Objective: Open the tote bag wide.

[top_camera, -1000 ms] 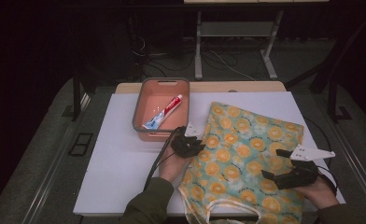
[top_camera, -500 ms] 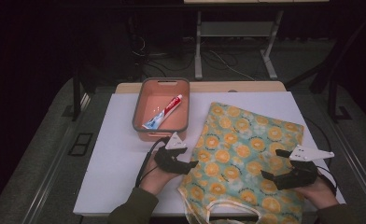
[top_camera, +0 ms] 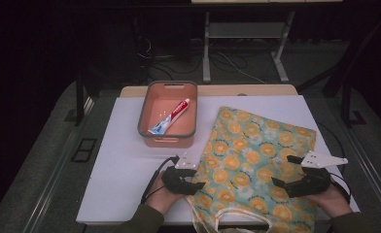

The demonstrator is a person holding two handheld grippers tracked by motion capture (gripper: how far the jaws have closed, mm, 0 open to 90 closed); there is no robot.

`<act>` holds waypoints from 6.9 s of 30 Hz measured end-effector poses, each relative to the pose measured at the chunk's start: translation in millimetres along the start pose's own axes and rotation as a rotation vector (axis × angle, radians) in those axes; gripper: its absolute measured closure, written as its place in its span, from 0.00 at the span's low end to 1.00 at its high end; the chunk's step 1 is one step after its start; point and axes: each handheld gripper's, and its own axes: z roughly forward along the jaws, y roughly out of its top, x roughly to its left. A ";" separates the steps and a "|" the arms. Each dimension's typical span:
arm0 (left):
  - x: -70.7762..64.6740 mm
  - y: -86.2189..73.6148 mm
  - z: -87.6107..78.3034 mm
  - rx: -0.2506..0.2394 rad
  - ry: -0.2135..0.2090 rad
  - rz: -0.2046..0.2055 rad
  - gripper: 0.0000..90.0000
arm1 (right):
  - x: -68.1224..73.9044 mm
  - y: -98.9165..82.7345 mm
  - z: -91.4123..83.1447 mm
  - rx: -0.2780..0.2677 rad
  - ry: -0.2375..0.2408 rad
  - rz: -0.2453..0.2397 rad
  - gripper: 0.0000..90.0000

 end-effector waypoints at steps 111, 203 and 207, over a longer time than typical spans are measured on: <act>32.7 -42.3 -65.4 -0.194 0.049 -0.038 0.00 | 25.6 64.3 142.4 0.194 0.046 -0.083 0.96; 32.4 -41.5 -61.5 -0.183 0.040 -0.029 0.01 | -34.4 55.0 30.5 0.021 0.004 0.031 0.98; 32.5 -41.4 -61.2 -0.180 0.040 -0.028 0.01 | -57.3 42.5 35.8 0.075 -0.063 0.086 0.98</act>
